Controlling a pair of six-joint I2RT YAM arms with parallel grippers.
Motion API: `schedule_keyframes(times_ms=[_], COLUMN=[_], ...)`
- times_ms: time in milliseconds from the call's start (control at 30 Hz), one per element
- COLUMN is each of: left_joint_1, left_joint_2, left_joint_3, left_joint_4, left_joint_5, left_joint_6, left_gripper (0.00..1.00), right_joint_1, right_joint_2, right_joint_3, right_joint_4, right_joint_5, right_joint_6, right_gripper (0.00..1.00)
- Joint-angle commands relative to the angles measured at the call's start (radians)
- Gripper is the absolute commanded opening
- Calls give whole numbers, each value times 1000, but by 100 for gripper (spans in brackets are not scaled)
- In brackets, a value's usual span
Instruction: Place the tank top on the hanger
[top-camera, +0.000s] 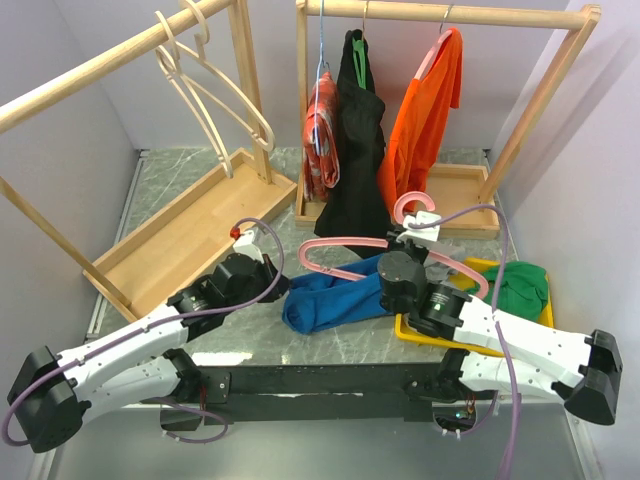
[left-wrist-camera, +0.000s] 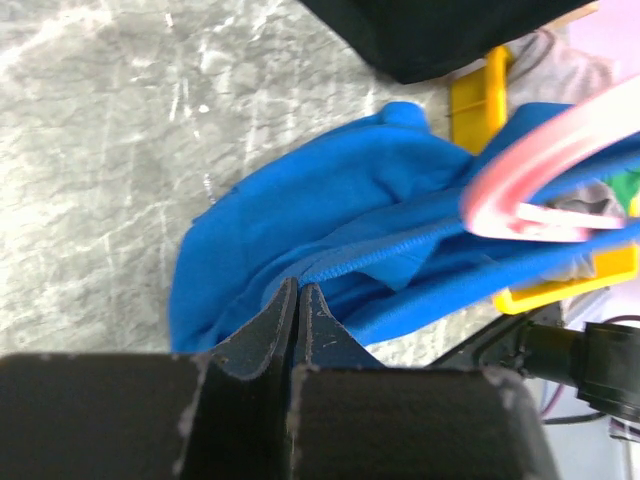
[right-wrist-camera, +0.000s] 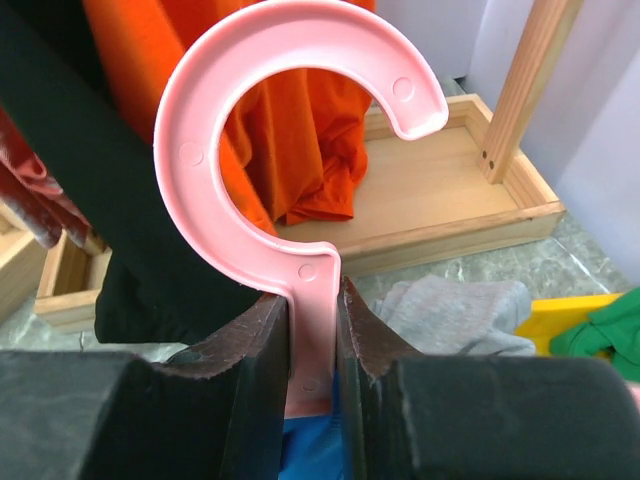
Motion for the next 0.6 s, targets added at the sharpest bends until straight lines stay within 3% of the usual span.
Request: schedule_keyframes(times_ms=[0,567], left_joint_1=[12,26], left_joint_2=[16,77], left_joint_3=[35,350], left_joint_4=[-19,-193], left_joint_5=[-13,-48], left_joint_6=[36,164], left_gripper=[1,1], right_joint_1=[0,47], right_joint_2=[-42,-17], right_joint_3=[-9,-5], right_joint_4=[12,60], right_joint_5=[78,77], right_joint_6=[-6,-16], right_gripper=[0,0])
